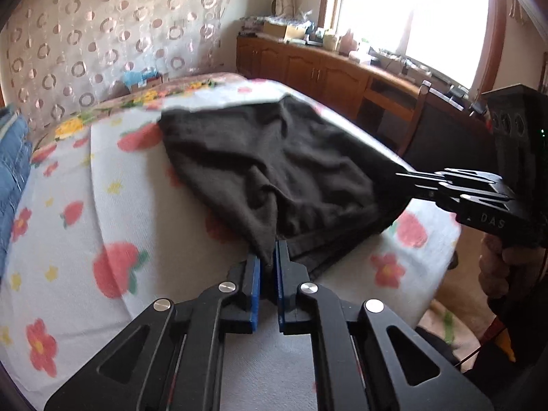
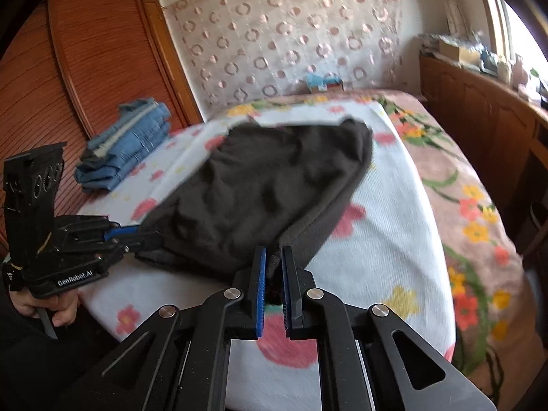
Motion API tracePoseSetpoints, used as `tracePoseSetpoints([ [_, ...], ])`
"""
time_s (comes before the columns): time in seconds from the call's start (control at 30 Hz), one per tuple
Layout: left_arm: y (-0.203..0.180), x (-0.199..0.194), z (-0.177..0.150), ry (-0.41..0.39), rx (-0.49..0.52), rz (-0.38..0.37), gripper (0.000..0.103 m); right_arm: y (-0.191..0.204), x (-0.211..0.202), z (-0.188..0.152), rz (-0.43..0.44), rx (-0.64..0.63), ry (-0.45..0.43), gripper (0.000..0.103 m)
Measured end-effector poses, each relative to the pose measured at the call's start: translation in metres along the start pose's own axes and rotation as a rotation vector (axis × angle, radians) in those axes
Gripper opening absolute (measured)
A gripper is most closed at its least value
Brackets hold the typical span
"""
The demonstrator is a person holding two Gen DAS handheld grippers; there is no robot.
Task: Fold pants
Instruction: 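Lift the pants with both grippers and fold the held end over the rest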
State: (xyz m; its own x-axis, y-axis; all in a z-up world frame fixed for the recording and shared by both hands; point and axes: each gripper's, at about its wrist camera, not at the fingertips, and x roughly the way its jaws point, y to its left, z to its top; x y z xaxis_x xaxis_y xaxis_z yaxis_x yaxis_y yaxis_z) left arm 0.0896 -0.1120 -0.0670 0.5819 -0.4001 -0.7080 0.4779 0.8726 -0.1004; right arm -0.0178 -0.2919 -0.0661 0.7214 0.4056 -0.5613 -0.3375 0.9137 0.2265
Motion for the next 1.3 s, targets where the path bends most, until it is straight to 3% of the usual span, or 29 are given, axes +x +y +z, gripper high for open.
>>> tracePoseSetpoints([
  [0.4, 0.022, -0.110, 0.089, -0.248, 0.025, 0.052, 0.008, 0.054, -0.063, 0.106, 0.015, -0.166, -0.243, 0.008],
  [0.63, 0.038, -0.159, 0.132, -0.350, 0.025, 0.112, 0.008, 0.077, -0.086, 0.154, 0.064, -0.192, -0.321, 0.008],
  [0.83, 0.073, -0.137, 0.160, -0.339, 0.013, 0.202, 0.008, 0.067, -0.044, 0.187, 0.086, -0.183, -0.268, 0.008],
  [1.03, 0.114, -0.131, 0.191, -0.375, -0.019, 0.307, 0.008, 0.071, -0.007, 0.242, 0.042, -0.197, -0.265, 0.007],
  [1.13, 0.117, -0.128, 0.179, -0.349, -0.010, 0.318, 0.008, 0.080, -0.002, 0.247, 0.050, -0.211, -0.267, 0.008],
  [1.3, 0.117, -0.094, 0.119, -0.228, 0.001, 0.289, 0.008, 0.079, 0.032, 0.206, 0.056, -0.228, -0.153, 0.008],
])
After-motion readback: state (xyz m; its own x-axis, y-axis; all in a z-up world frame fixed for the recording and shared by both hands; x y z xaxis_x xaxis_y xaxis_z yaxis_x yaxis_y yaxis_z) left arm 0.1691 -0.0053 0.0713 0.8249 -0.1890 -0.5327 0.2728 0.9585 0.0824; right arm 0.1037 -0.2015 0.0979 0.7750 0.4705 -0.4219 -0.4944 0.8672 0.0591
